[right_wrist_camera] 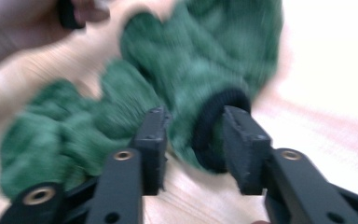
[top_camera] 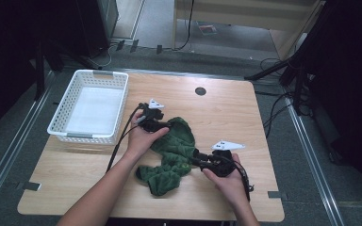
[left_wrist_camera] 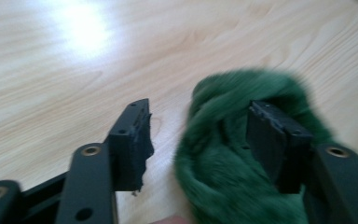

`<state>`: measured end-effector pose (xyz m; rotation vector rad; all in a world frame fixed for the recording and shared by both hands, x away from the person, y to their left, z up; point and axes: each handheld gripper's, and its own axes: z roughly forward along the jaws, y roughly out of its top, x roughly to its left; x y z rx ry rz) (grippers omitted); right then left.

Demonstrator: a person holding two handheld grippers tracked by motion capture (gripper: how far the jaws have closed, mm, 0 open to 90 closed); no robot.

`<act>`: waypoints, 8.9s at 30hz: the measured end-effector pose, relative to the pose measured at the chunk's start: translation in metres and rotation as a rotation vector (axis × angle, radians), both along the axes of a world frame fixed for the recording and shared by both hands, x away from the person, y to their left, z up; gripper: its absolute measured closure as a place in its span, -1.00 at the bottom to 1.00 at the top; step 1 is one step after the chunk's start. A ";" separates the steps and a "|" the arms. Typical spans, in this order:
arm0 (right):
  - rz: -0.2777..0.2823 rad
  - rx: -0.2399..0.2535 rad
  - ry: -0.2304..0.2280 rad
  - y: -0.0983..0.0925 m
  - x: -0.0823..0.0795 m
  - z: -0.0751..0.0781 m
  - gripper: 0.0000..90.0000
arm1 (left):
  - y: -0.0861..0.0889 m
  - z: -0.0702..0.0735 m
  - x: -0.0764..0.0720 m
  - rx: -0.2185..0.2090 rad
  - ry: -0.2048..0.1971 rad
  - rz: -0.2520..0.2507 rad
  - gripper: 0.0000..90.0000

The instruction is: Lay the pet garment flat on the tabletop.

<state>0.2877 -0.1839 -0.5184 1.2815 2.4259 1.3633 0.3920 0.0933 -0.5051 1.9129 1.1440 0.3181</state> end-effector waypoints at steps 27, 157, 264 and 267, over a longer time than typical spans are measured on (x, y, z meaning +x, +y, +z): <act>-0.105 -0.191 -0.381 0.071 0.152 0.022 0.94 | 0.014 -0.025 -0.022 0.102 0.106 0.072 0.67; -0.278 -0.058 -0.079 -0.012 0.014 -0.012 0.30 | 0.034 -0.031 -0.100 0.075 -0.003 0.008 0.41; -0.494 -0.167 -0.181 -0.130 -0.048 -0.024 -1.00 | 0.265 -0.037 -0.206 -0.082 -0.180 0.479 -1.00; -0.505 -0.162 -0.175 -0.135 -0.049 -0.026 -1.00 | 0.273 -0.039 -0.206 -0.086 -0.177 0.507 -1.00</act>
